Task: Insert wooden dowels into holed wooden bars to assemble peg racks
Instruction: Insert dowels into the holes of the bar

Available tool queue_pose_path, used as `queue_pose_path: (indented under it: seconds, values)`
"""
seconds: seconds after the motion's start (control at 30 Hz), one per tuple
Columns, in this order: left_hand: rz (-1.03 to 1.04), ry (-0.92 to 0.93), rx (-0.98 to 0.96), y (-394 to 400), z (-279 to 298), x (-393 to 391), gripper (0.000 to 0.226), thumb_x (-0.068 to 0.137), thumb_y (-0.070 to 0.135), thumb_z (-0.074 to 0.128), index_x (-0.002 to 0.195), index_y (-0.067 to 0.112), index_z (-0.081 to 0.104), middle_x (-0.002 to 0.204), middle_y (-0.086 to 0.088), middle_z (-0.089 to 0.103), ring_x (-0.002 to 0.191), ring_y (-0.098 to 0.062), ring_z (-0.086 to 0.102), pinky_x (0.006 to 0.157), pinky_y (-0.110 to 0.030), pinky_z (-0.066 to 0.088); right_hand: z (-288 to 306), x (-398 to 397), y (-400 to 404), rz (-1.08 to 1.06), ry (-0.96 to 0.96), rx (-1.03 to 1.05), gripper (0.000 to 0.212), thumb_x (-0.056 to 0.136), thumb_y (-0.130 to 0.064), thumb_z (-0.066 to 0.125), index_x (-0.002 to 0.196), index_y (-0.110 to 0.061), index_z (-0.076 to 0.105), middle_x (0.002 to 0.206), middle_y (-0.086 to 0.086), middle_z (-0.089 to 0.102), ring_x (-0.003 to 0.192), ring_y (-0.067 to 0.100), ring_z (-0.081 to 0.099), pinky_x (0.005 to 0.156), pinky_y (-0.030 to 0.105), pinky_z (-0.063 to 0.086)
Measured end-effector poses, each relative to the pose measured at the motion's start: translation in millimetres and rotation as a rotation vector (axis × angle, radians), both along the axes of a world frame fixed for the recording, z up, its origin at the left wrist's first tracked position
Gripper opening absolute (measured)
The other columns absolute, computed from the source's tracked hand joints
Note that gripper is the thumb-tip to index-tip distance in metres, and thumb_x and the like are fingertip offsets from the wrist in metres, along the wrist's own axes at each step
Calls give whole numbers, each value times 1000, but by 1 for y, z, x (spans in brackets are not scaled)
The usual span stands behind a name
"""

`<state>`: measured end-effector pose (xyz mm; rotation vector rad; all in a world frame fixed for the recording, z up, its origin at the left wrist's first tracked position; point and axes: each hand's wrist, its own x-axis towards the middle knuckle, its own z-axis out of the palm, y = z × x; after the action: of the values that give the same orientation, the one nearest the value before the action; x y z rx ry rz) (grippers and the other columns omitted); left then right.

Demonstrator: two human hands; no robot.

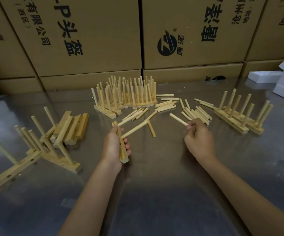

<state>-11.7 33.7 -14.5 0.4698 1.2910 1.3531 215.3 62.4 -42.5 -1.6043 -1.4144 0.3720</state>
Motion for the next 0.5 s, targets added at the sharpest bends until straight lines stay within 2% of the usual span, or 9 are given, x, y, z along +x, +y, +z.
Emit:
queue_pose_path:
  seconds: [0.1, 0.17, 0.23, 0.33, 0.5]
  values:
    - [-4, -46, 3, -2, 1, 2, 34, 104, 45, 42, 100, 17, 60, 57, 2, 44, 39, -9, 40, 35, -17, 33, 11, -14, -28, 286, 44, 150, 18, 97, -4, 50, 97, -19, 60, 75, -5, 64, 67, 6, 56, 63, 24, 42]
    - [-7, -81, 20, -3, 2, 3, 34, 104, 43, 41, 94, 16, 58, 54, 2, 44, 37, -10, 40, 35, -16, 32, 19, -31, -45, 500, 44, 203, 23, 97, -3, 51, 101, -19, 66, 73, -7, 61, 59, 2, 49, 55, 15, 34]
    - [0, -84, 31, -4, 2, 2, 34, 104, 42, 41, 91, 16, 58, 53, 2, 44, 38, -9, 40, 36, -16, 33, 24, -44, -58, 637, 1, 218, 24, 96, -7, 51, 104, -20, 69, 76, -13, 59, 62, 2, 49, 56, 14, 33]
    - [-2, -76, 33, -5, 4, 2, 34, 104, 43, 41, 93, 17, 60, 54, 2, 46, 39, -9, 42, 41, -17, 36, 24, -51, -66, 715, -157, 219, 30, 94, -4, 50, 111, -18, 70, 80, -19, 51, 67, 1, 49, 60, 14, 30]
    - [-43, -38, 51, -4, 4, 5, 34, 105, 43, 41, 101, 15, 59, 57, 1, 45, 41, -11, 41, 42, -21, 36, 29, -47, -66, 707, -263, 233, 43, 88, -6, 43, 115, -24, 72, 79, -14, 45, 68, -1, 46, 58, 17, 30]
